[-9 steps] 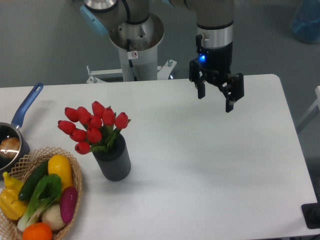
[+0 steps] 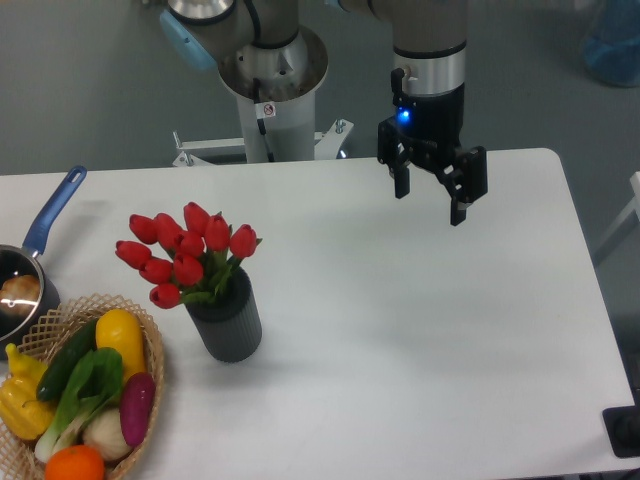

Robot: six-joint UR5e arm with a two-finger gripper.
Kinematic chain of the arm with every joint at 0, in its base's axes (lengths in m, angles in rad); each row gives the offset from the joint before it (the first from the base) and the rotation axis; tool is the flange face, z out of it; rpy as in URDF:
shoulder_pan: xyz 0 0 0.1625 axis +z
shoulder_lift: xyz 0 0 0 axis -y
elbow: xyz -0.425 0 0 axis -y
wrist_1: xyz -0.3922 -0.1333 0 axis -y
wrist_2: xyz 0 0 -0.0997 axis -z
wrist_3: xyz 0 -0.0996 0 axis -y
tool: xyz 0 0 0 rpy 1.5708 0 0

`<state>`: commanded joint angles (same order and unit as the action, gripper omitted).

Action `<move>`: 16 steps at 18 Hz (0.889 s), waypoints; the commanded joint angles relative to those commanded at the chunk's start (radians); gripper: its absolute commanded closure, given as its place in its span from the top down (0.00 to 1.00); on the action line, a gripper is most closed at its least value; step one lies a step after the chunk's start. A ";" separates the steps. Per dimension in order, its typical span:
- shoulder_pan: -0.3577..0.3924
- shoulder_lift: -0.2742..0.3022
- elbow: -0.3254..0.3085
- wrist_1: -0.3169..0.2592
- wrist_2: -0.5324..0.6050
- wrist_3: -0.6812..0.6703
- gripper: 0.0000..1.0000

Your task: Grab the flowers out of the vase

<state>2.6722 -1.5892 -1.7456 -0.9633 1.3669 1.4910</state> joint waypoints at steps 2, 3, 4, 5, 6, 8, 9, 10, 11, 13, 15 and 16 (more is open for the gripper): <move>0.003 -0.002 0.000 0.002 -0.037 -0.003 1.00; 0.003 -0.003 0.000 0.006 -0.041 -0.005 1.00; 0.003 -0.011 -0.003 0.012 -0.042 -0.006 1.00; 0.002 -0.021 -0.006 0.014 -0.043 -0.006 1.00; 0.002 -0.026 -0.006 0.014 -0.043 -0.008 1.00; -0.002 -0.029 -0.009 0.014 -0.048 -0.009 1.00; -0.002 -0.029 -0.014 0.014 -0.058 -0.009 1.00; -0.002 -0.029 -0.018 0.014 -0.072 -0.011 1.00; -0.002 -0.029 -0.025 0.014 -0.083 -0.009 1.00; -0.002 -0.031 -0.031 0.012 -0.092 -0.009 1.00; -0.002 -0.032 -0.043 0.015 -0.103 -0.008 1.00; -0.003 -0.034 -0.049 0.015 -0.130 -0.006 1.00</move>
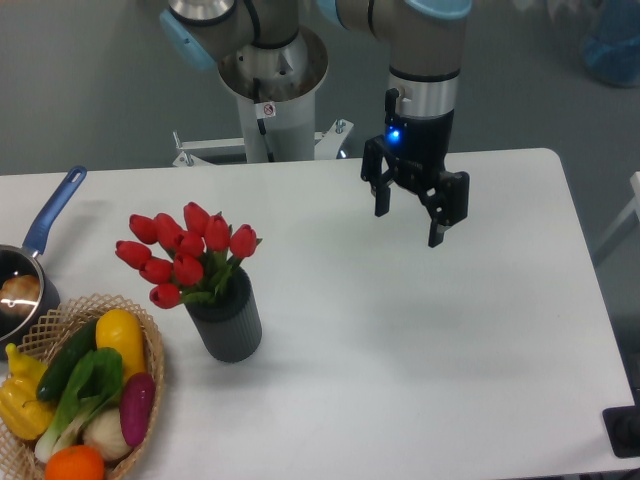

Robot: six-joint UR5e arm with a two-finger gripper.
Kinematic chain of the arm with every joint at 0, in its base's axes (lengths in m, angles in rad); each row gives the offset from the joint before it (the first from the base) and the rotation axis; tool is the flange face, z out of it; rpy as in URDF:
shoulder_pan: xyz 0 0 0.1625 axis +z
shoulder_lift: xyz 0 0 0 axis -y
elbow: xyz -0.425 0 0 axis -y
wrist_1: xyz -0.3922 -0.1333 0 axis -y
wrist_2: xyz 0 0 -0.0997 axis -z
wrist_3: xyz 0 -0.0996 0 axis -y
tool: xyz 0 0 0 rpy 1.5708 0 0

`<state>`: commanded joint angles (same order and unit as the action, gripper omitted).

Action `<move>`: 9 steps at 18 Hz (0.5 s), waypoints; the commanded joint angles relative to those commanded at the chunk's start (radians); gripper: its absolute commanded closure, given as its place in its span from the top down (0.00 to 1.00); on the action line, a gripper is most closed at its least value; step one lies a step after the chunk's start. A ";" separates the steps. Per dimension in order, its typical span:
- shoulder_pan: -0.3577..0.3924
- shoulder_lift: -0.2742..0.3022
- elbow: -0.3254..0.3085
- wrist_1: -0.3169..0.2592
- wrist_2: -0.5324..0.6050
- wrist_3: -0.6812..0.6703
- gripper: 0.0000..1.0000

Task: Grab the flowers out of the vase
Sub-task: 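Move the open gripper toward the red tulip stems above the black vase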

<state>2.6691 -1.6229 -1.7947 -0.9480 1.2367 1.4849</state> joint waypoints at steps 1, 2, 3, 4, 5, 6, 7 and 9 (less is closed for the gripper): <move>-0.003 -0.011 -0.003 -0.002 -0.044 -0.002 1.00; -0.005 -0.023 -0.008 0.000 -0.089 -0.002 1.00; -0.006 -0.031 -0.011 -0.002 -0.118 0.000 1.00; -0.006 -0.035 -0.014 -0.002 -0.129 0.008 1.00; -0.009 -0.041 -0.014 -0.002 -0.131 0.009 1.00; -0.018 -0.048 -0.015 -0.002 -0.134 0.009 1.00; -0.032 -0.054 -0.018 -0.003 -0.138 0.009 1.00; -0.058 -0.066 -0.032 -0.005 -0.137 0.008 1.00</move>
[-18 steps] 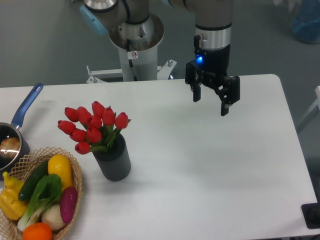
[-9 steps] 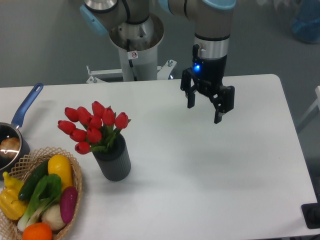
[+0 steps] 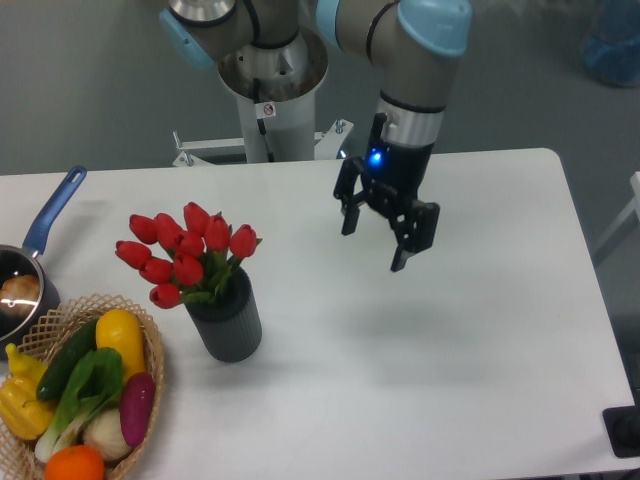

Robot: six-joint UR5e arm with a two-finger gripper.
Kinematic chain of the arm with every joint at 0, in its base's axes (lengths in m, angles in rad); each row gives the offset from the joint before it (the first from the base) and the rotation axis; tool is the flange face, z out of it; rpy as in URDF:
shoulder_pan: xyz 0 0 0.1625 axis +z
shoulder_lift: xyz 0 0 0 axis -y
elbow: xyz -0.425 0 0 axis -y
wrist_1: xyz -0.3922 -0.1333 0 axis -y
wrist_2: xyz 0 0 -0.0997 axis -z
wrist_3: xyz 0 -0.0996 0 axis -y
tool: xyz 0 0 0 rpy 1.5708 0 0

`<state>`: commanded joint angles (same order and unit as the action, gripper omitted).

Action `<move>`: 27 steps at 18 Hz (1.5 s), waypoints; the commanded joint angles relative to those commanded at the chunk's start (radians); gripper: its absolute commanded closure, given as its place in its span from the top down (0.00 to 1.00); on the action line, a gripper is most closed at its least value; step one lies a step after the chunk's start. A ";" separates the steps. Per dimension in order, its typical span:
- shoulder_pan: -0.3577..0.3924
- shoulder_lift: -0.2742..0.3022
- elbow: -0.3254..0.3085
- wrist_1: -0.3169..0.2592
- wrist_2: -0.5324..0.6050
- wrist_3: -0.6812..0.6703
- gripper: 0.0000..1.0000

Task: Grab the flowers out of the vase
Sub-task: 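Move the open gripper toward the red tulip stems above the black vase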

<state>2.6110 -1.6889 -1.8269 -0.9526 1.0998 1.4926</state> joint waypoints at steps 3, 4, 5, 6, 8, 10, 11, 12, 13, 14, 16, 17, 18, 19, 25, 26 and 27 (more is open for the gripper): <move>-0.003 0.002 -0.050 -0.008 -0.005 0.003 1.00; -0.005 0.005 -0.067 -0.009 -0.005 0.003 1.00; -0.009 0.006 -0.084 -0.009 -0.008 0.003 1.00; -0.020 0.005 -0.089 -0.012 -0.017 0.002 1.00; -0.028 0.005 -0.091 -0.046 -0.055 -0.011 1.00; -0.023 0.011 -0.091 -0.110 -0.112 -0.020 1.00; -0.022 0.011 -0.091 -0.127 -0.145 -0.023 1.00; -0.020 0.011 -0.091 -0.130 -0.170 -0.023 1.00; -0.020 0.011 -0.091 -0.135 -0.173 -0.023 1.00; -0.023 0.015 -0.094 -0.149 -0.173 -0.023 1.00; -0.022 0.031 -0.107 -0.163 -0.184 -0.021 1.00; -0.020 0.031 -0.114 -0.163 -0.213 -0.023 1.00; -0.023 0.028 -0.115 -0.164 -0.263 -0.028 1.00; -0.025 0.026 -0.118 -0.161 -0.323 -0.046 1.00; -0.035 0.028 -0.118 -0.153 -0.373 -0.063 1.00; -0.045 0.028 -0.118 -0.153 -0.371 -0.063 1.00; -0.054 0.028 -0.120 -0.153 -0.371 -0.063 1.00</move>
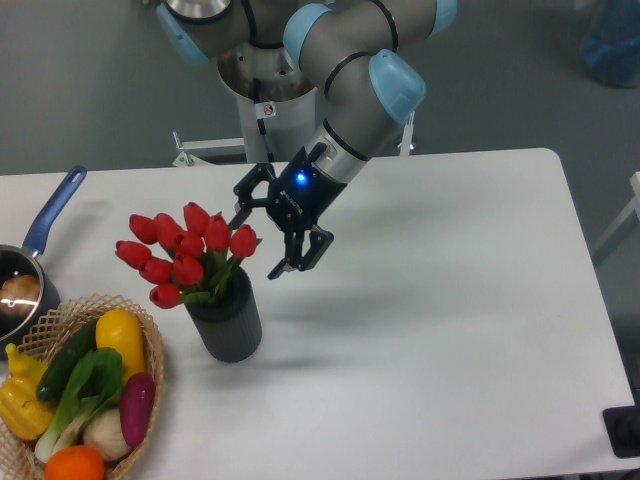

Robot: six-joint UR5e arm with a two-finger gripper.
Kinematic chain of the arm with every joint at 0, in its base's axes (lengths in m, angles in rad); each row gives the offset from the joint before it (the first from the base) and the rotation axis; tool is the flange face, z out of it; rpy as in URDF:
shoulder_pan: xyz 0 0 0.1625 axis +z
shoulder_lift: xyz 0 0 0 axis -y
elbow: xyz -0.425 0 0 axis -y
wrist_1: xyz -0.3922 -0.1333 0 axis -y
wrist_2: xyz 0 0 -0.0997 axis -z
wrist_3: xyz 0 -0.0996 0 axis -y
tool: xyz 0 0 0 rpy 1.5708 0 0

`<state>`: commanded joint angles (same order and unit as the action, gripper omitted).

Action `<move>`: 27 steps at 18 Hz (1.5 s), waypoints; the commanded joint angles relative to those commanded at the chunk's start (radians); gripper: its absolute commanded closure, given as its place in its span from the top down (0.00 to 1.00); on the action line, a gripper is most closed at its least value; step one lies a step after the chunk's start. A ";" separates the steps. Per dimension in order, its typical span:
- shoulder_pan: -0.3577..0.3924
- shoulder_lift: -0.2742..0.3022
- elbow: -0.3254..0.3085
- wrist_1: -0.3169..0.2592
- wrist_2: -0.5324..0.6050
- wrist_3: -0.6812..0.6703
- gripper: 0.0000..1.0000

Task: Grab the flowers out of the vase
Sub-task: 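Move the open gripper toward the red tulip stems above the black vase, then lower the gripper around the tulip stems and close it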

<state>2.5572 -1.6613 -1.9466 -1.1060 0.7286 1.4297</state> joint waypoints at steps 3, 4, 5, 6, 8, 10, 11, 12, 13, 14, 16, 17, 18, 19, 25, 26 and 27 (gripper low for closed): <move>-0.021 -0.003 0.000 0.002 -0.002 0.000 1.00; -0.025 -0.006 0.000 0.003 -0.002 0.002 1.00; -0.026 -0.008 0.002 0.005 -0.002 0.006 1.00; -0.028 -0.012 0.002 0.006 0.000 0.008 1.00; -0.034 -0.015 0.005 0.008 0.002 0.009 1.00; -0.035 -0.015 0.006 0.009 0.000 0.009 1.00; -0.038 -0.017 0.006 0.014 -0.002 0.009 1.00; -0.049 -0.021 0.009 0.015 0.000 0.009 1.00; -0.054 -0.031 0.015 0.021 0.000 0.009 1.00; -0.054 -0.041 0.018 0.041 -0.002 0.009 1.00; -0.071 -0.069 0.020 0.107 -0.002 0.009 1.00; -0.075 -0.080 0.021 0.127 -0.002 0.011 1.00; -0.075 -0.081 0.021 0.129 -0.005 0.011 1.00; -0.075 -0.081 0.021 0.127 -0.023 0.011 1.00; -0.072 -0.092 0.020 0.127 -0.071 0.009 1.00; -0.072 -0.092 0.020 0.126 -0.071 0.011 1.00; -0.072 -0.092 0.020 0.127 -0.071 0.009 1.00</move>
<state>2.4850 -1.7533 -1.9267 -0.9787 0.6581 1.4389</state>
